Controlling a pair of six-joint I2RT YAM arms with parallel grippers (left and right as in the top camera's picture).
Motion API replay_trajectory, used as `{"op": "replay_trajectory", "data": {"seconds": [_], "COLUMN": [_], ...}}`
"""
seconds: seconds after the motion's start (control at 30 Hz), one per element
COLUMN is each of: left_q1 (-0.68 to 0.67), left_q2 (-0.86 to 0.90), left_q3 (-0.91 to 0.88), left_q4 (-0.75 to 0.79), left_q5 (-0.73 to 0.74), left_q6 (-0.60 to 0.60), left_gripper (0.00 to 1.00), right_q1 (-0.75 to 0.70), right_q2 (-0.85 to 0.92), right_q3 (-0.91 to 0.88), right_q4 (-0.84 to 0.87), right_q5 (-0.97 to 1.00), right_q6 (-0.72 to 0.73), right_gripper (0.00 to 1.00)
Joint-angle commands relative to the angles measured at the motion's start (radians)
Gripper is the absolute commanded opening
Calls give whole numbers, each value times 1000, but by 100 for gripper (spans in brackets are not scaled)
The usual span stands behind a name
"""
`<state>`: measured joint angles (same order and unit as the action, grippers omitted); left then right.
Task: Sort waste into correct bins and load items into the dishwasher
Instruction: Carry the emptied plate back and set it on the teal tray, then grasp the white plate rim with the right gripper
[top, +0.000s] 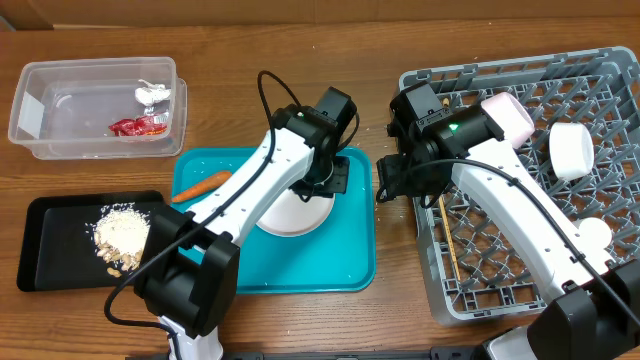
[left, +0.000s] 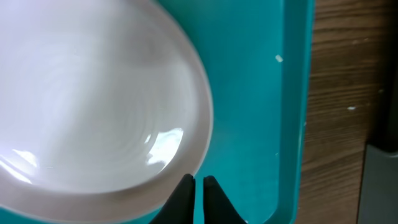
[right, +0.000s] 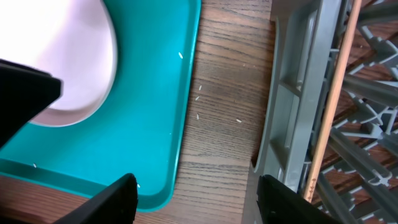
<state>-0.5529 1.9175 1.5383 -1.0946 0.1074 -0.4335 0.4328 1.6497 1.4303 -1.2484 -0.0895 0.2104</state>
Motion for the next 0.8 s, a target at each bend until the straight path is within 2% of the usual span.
{"op": "replay_trajectory", "data": {"seconds": [0.0,0.1,0.23,0.3,0.33,0.37,0.63,0.7,0.77], "left_q1": [60,135,292,372,416,452,695,736,743], "left_q2": [-20,-60,-144,-183,-201,-214,-246,-246,-245], "left_q3": [38,48,49,49,49,49,48,48,48], "left_q4": [-47,-93,-163,-195,-216,-233,-336,-341,-340], "left_q5": [-14,-14,-14,-13,-13,-10,-10,-10,-10], "left_q6": [-8,-8,5,25,47,67,128,128,138], "left_gripper": [6,6,11,24,34,36,35,35,35], "right_q1": [-2,-2,-1,6,13,23,106,129,137], "right_q2": [-1,-1,0,3,6,13,183,264,311], "right_q3": [-4,-4,-4,-4,-4,-4,-4,-4,-4], "right_q4": [8,27,127,194,226,250,358,375,384], "right_q5": [-2,-18,-184,-261,-273,-272,-271,-271,-258], "right_q6": [3,3,3,3,5,9,50,55,86], "right_gripper": [68,72,73,73,73,73,74,67,66]}}
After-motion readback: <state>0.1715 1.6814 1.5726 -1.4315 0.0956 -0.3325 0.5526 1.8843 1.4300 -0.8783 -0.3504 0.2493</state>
